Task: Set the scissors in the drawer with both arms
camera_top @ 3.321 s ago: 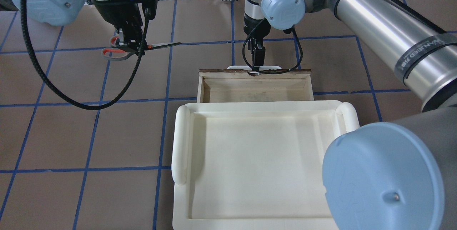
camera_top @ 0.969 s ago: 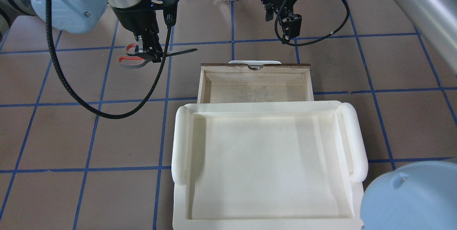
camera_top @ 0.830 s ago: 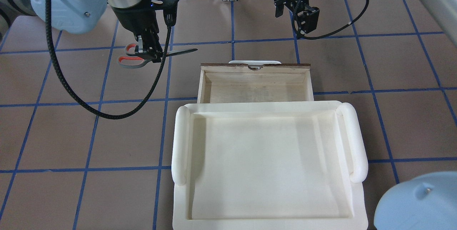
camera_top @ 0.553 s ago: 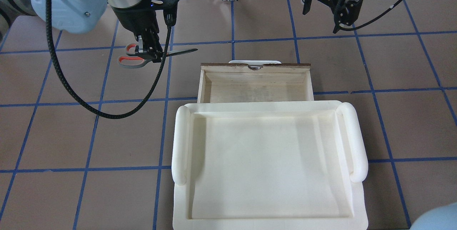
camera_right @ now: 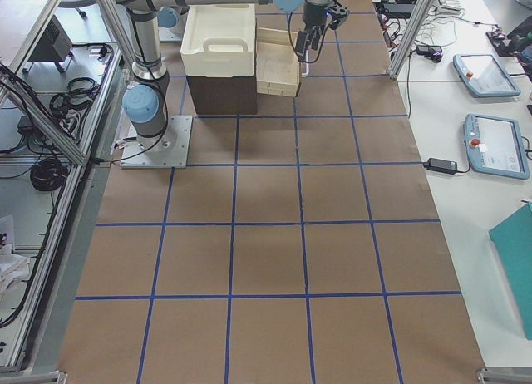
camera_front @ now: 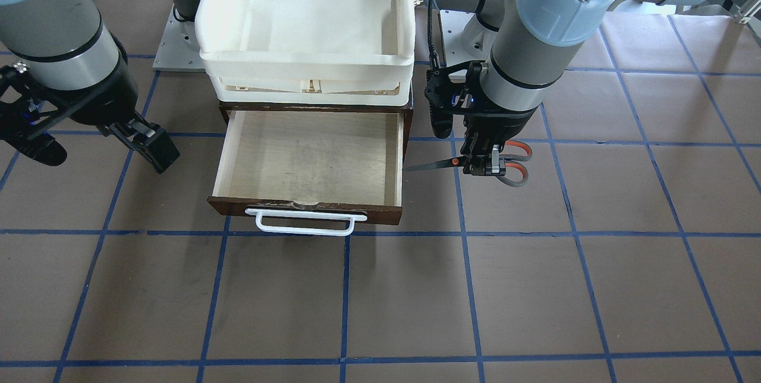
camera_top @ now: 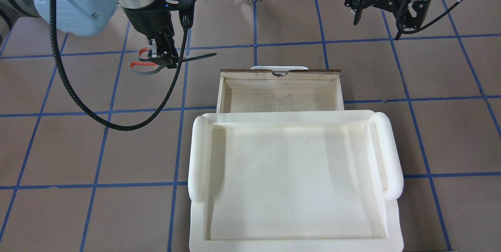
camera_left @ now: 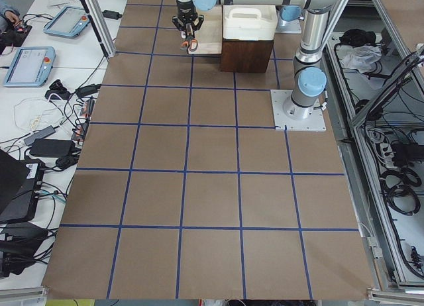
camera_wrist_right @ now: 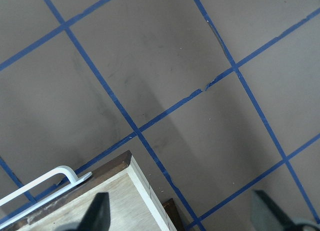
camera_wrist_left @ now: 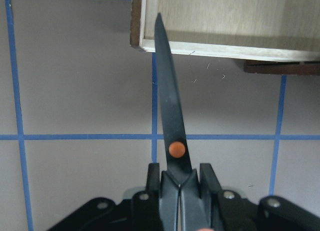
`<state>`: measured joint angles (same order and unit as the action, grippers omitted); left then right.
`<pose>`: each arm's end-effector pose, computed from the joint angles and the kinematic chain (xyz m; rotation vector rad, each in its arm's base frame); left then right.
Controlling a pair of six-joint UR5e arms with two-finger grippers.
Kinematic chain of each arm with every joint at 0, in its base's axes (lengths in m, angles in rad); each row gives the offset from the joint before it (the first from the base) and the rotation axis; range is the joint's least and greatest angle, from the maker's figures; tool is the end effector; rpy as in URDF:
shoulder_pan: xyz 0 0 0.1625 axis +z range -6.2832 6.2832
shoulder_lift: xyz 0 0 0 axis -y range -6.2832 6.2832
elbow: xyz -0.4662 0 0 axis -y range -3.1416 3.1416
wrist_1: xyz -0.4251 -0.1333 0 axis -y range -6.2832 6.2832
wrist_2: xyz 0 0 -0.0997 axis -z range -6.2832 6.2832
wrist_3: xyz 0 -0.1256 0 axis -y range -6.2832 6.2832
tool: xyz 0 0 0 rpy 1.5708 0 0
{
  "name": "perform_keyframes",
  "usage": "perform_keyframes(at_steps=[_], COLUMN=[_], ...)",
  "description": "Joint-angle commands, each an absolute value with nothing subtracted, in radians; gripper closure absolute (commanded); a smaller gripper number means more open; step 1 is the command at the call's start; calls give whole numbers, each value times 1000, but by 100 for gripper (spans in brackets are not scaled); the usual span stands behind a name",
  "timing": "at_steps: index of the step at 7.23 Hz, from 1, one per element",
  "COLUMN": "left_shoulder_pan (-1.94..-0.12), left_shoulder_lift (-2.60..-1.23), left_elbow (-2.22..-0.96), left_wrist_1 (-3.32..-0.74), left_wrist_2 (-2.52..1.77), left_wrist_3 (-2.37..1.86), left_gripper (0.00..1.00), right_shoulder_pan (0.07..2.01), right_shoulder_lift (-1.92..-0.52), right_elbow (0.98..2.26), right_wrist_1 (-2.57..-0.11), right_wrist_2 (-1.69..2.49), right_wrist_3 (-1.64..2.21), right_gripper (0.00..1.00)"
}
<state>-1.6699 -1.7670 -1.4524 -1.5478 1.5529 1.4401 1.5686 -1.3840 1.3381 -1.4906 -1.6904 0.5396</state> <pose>-0.1950 -0.5910 0.4559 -2.1518 -2.2220 -0.0492 0.1170 -0.6069 0.5120 -0.8044 -2.9080 -0.0019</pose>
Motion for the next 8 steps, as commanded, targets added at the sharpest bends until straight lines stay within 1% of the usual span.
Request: perform_keyframes(at_steps=[1,3,8], left_shoulder_pan=[-1672,-1710,-1743], left_shoulder_lift=[-1769,-1772,-1784], left_elbow=[-1451,-1448,-1448], left_wrist_1=[-1548,-1543,-1537], left_wrist_2=[1551,1549,1546], left_wrist_3=[1439,1389,1379], left_gripper=[100,100,100], right_shoulder_pan=[1568,1568,1569], right_shoulder_lift=[-1404,-1408,-1410], right_elbow=[1348,1374,1379], right_wrist_1=[-1482,-1529,-1566], right_wrist_2=[-1680,-1677,-1678], right_wrist_3=[445,213,189], right_gripper=[0,0,0])
